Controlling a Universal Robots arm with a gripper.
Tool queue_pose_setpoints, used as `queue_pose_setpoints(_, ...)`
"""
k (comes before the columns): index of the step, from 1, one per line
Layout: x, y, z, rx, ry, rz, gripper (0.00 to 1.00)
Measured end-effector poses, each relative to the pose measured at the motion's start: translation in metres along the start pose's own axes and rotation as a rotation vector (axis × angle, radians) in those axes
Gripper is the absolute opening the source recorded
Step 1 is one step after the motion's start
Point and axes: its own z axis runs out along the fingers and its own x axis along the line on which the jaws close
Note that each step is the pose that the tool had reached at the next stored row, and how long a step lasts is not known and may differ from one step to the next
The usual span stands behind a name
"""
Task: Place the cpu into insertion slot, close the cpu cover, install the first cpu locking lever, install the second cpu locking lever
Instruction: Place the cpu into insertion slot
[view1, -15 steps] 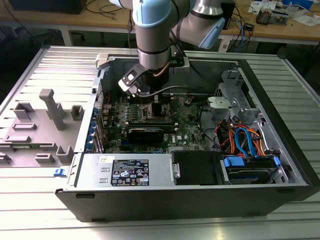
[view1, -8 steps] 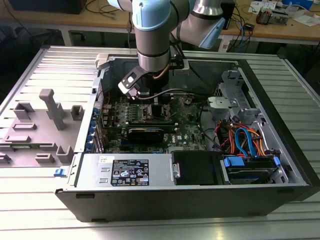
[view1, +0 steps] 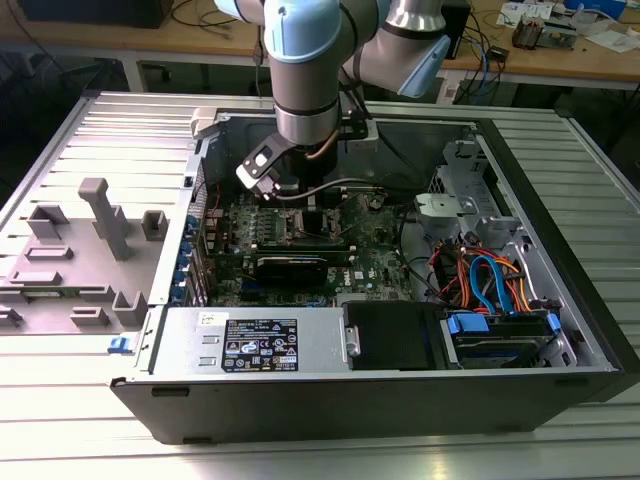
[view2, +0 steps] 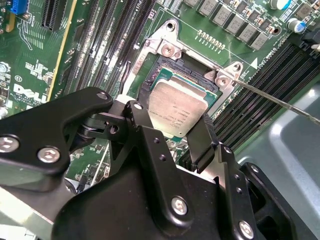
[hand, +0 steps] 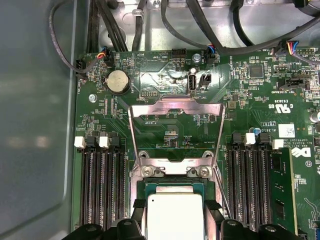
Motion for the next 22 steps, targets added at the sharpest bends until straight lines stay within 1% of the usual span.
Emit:
queue_pose_setpoints(9,-0.0002,-0.0014,0.004,0.0002,-0.0004,0.0,0.54)
queue_pose_setpoints(22,-0.0003,-0.0029,0.0056,0.0002,-0.0003,0.0,0.54)
